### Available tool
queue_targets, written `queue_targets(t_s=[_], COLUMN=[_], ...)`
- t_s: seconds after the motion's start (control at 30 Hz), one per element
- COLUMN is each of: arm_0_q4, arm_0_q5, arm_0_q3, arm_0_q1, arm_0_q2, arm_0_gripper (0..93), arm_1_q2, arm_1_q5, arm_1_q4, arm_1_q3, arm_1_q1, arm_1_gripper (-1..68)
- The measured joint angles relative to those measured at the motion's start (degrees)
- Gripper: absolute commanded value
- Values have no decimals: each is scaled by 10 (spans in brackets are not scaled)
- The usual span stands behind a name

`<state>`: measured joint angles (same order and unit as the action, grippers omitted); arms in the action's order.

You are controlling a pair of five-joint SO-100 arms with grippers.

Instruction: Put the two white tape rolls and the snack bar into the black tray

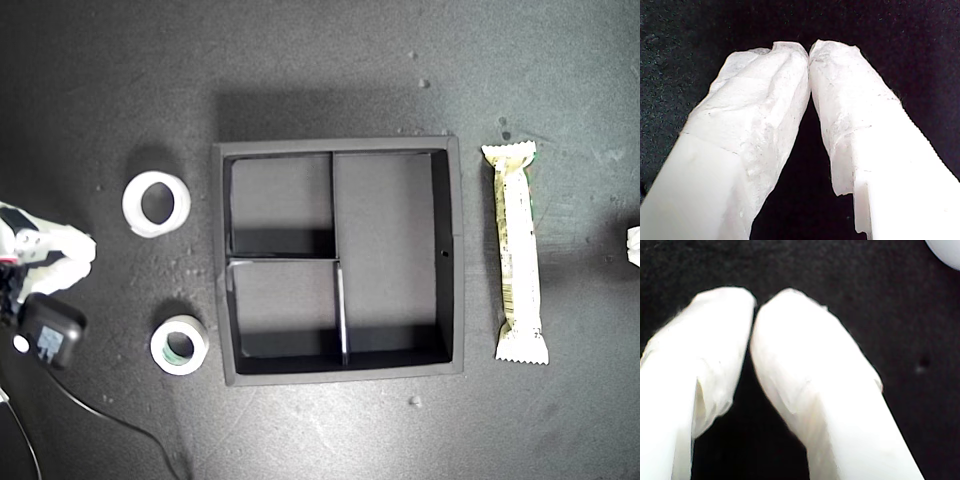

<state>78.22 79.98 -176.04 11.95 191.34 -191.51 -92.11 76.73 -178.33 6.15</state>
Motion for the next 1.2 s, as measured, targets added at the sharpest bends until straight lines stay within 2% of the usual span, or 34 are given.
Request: queue_targets(t_s=[0.47, 0.67, 0.7, 0.83, 0.9, 0.97, 1.07, 1.2], arm_0_q4=[0, 0, 0, 0, -6, -27, -85, -117], arm_0_q5=[-12, 103, 128, 201, 216, 195, 114, 73], arm_0_q3=[0, 0, 0, 0, 0, -4, -4, -4], arm_0_q1=[0, -2, -2, 7, 22, 33, 47, 48], arm_0_q2=[0, 0, 0, 0, 0, 0, 0, 0], arm_0_gripper=[2, 2, 1, 0, 0, 0, 0, 17], arm_1_q2=[0, 0, 0, 0, 0, 0, 0, 0], arm_1_q5=[0, 0, 0, 0, 0, 0, 0, 0], arm_1_q4=[0, 0, 0, 0, 0, -6, -21, -98], arm_1_q3=[0, 0, 0, 0, 0, 0, 0, 0], arm_1_q1=[0, -11, -17, -38, -45, -53, -54, -71], arm_1_gripper=[2, 36, -1, -2, -3, -3, -3, -3])
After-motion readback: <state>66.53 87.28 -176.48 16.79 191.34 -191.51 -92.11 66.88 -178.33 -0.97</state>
